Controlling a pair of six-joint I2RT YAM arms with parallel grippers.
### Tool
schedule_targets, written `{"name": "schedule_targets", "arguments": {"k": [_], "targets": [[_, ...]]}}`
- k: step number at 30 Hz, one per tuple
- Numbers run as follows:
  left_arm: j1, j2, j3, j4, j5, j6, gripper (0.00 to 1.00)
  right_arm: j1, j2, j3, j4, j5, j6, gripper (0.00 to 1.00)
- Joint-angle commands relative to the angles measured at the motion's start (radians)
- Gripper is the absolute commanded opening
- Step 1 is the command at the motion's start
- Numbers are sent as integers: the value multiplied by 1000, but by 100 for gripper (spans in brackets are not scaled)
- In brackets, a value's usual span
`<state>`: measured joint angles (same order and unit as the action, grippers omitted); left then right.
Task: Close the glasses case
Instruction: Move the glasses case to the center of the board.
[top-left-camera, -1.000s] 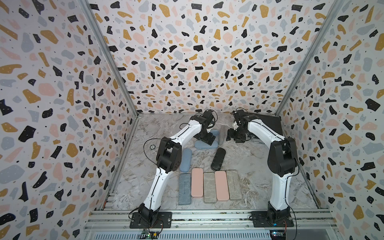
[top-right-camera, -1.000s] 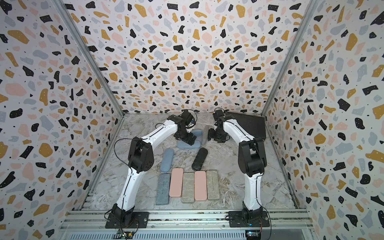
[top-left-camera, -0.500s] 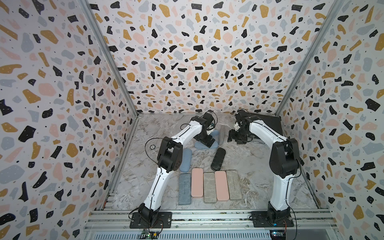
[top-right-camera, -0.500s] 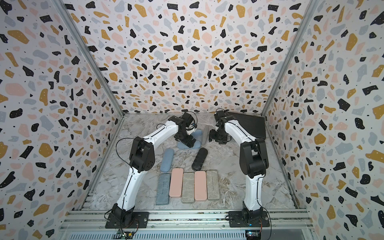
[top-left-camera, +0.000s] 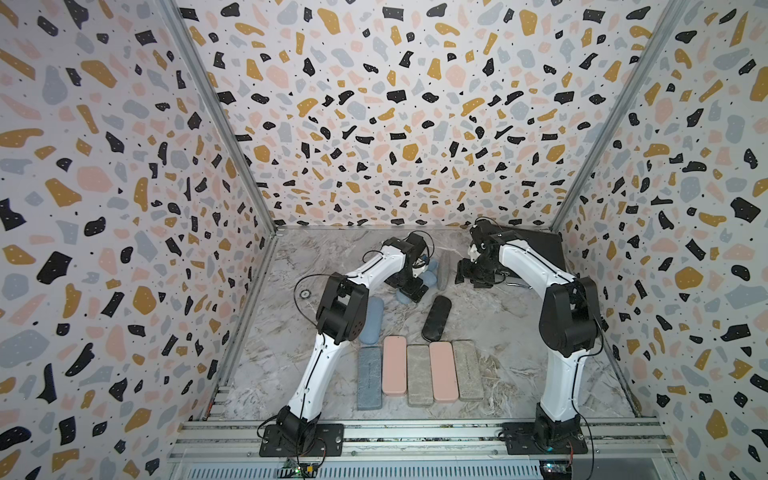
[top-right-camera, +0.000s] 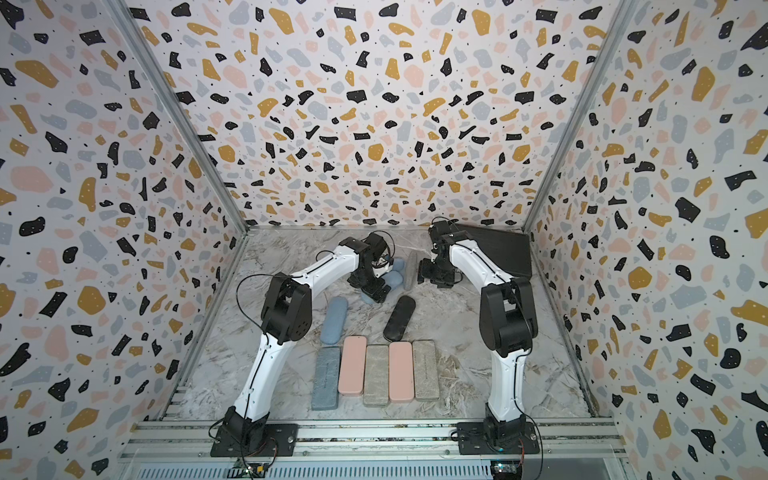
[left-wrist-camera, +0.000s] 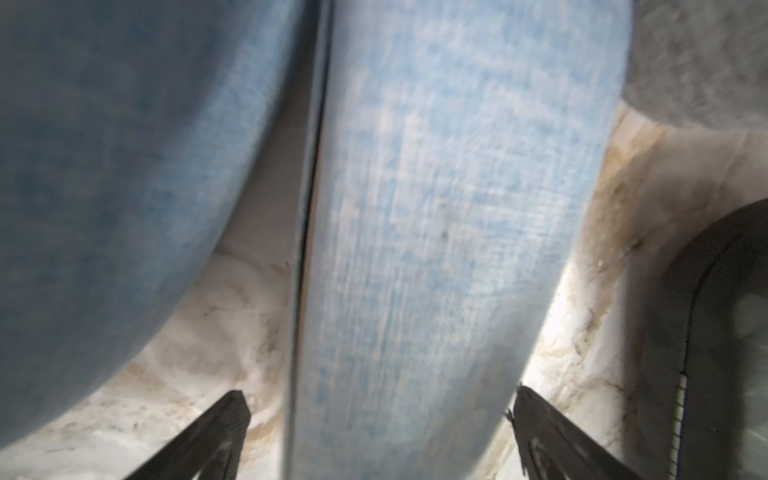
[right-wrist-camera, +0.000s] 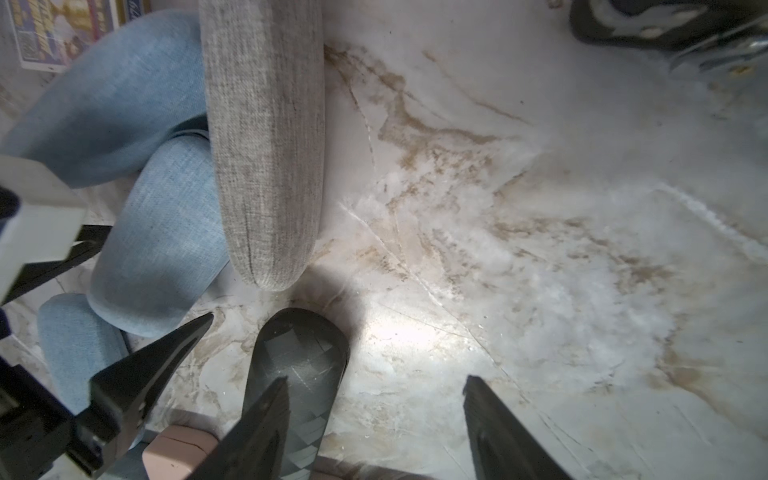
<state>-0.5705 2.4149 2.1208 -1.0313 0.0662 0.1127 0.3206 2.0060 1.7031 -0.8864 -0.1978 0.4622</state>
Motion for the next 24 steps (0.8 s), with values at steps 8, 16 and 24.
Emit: {"name": "schedule_targets", "arguments": {"k": [8, 16, 24], "targets": [[-2, -3, 58, 10, 1, -62, 99, -3, -47, -12, -13, -5, -9, 68], [-9, 41, 116, 33, 52, -104, 99, -6, -50, -17, -13, 8, -18, 68], [-17, 55, 110, 48, 76, -116, 95, -18, -55, -13, -14, 11, -20, 68]]}}
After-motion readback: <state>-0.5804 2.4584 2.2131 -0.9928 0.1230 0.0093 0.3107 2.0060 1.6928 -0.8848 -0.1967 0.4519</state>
